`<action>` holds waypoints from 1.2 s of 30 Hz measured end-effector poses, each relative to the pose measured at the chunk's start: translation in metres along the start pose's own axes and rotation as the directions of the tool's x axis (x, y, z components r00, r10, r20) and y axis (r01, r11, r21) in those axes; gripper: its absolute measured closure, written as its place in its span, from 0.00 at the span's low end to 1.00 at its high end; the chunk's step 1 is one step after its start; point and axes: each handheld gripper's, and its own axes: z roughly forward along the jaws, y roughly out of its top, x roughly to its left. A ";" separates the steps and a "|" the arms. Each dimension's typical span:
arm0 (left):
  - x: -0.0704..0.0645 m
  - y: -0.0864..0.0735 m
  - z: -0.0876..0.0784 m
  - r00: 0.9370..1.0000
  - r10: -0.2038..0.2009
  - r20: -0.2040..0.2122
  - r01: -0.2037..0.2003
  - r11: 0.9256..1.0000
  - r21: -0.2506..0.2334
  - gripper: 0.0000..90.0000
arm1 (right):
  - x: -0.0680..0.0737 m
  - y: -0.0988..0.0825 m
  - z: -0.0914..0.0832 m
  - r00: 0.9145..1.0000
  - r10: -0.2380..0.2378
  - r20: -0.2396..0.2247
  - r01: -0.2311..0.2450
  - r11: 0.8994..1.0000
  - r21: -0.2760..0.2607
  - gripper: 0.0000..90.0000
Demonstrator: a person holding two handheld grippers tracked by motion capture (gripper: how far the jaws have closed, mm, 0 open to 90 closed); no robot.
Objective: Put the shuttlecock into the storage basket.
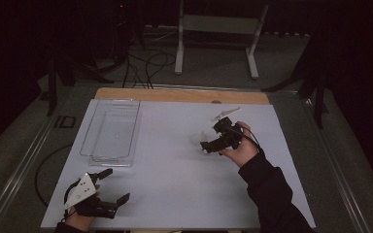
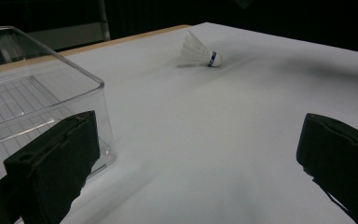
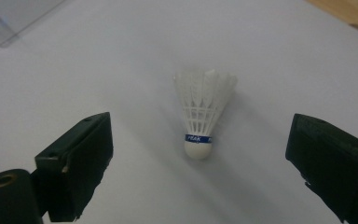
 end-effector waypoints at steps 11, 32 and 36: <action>0.000 0.000 0.000 1.000 0.000 0.001 0.000 1.000 0.000 0.00 | -0.002 0.000 0.020 1.000 0.009 -0.006 -0.009 0.997 0.073 0.11; 0.001 0.000 0.000 1.000 -0.004 0.003 0.004 1.000 -0.006 0.00 | -0.008 -0.003 0.052 0.999 0.031 -0.017 -0.026 0.970 0.240 0.18; 0.000 0.000 0.000 1.000 -0.002 0.003 0.002 1.000 -0.005 0.00 | -0.009 -0.003 0.056 0.999 0.046 -0.013 -0.041 0.963 0.268 0.19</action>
